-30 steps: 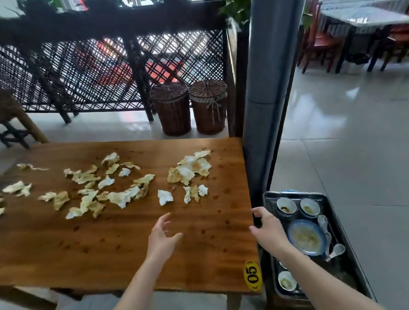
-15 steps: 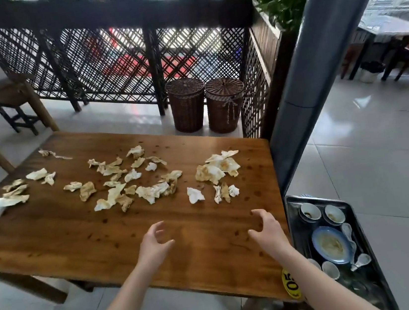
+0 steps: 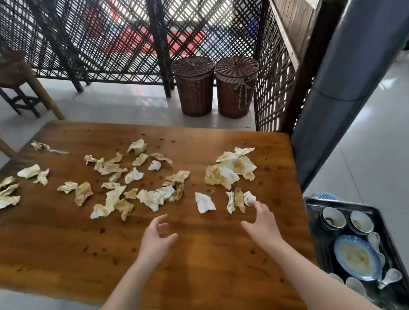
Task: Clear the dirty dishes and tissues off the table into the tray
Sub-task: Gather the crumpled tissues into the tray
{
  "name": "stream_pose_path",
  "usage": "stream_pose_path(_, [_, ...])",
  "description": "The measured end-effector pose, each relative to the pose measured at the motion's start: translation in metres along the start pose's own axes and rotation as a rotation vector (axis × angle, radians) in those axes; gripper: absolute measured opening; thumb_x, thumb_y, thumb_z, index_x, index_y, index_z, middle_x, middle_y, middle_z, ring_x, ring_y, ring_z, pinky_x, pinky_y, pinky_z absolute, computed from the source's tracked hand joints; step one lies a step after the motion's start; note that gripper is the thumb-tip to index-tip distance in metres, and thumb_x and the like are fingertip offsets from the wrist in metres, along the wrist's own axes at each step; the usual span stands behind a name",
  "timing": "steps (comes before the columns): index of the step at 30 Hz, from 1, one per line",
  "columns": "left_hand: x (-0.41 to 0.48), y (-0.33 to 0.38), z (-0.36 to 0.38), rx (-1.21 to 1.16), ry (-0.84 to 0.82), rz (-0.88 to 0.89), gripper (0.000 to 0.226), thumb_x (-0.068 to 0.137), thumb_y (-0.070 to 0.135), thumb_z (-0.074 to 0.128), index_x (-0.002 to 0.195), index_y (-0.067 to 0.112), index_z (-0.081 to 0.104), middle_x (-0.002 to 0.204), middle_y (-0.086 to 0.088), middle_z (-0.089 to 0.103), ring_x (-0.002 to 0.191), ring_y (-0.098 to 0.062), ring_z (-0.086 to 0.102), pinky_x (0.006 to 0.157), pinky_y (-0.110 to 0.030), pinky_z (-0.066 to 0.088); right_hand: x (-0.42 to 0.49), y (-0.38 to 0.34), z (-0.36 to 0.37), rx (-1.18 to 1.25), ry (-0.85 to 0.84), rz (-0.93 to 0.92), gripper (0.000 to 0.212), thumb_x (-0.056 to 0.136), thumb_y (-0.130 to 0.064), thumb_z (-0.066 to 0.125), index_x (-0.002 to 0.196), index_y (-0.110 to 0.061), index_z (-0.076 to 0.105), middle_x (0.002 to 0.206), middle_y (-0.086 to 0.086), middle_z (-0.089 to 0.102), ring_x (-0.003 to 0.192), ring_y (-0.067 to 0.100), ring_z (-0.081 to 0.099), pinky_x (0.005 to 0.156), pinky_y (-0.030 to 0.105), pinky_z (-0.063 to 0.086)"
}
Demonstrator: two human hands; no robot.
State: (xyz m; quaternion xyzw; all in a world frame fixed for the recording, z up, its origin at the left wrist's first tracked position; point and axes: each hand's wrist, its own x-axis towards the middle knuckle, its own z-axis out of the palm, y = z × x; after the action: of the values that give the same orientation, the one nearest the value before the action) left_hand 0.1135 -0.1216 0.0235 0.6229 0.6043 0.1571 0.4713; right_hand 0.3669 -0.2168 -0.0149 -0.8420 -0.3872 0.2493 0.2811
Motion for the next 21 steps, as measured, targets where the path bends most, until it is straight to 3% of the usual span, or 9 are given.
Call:
stream_pose_path(3, [0.029, 0.011, 0.005, -0.005, -0.021, -0.008, 0.061, 0.085, 0.011, 0.072, 0.139, 0.021, 0.046, 0.129, -0.006, 0.056, 0.112, -0.02, 0.056, 0.09, -0.033, 0.051, 0.034, -0.005, 0.01, -0.065, -0.008, 0.012, 0.058, 0.081, -0.026, 0.068, 0.134, -0.023, 0.044, 0.137, -0.001, 0.045, 0.121, 0.021, 0.045, 0.095, 0.031, 0.042])
stream_pose_path(16, [0.105, 0.016, 0.035, 0.016, -0.077, -0.083, 0.057, 0.085, 0.013, 0.071, 0.136, 0.025, 0.048, 0.127, -0.001, 0.056, 0.115, -0.018, 0.055, 0.093, -0.03, 0.05, 0.121, 0.005, 0.055, -0.251, -0.121, 0.156, 0.077, 0.072, -0.046, 0.075, 0.138, -0.035, 0.037, 0.147, -0.002, 0.031, 0.133, 0.024, 0.033, 0.105, 0.045, 0.039])
stream_pose_path(21, [0.127, 0.013, 0.044, 0.018, -0.137, -0.074, 0.056, 0.085, 0.014, 0.072, 0.135, 0.025, 0.049, 0.123, 0.0, 0.057, 0.114, -0.017, 0.056, 0.094, -0.031, 0.05, 0.127, 0.007, 0.07, -0.311, -0.122, 0.2, 0.066, 0.076, -0.038, 0.073, 0.133, -0.035, 0.041, 0.14, 0.001, 0.033, 0.13, 0.023, 0.034, 0.101, 0.043, 0.04])
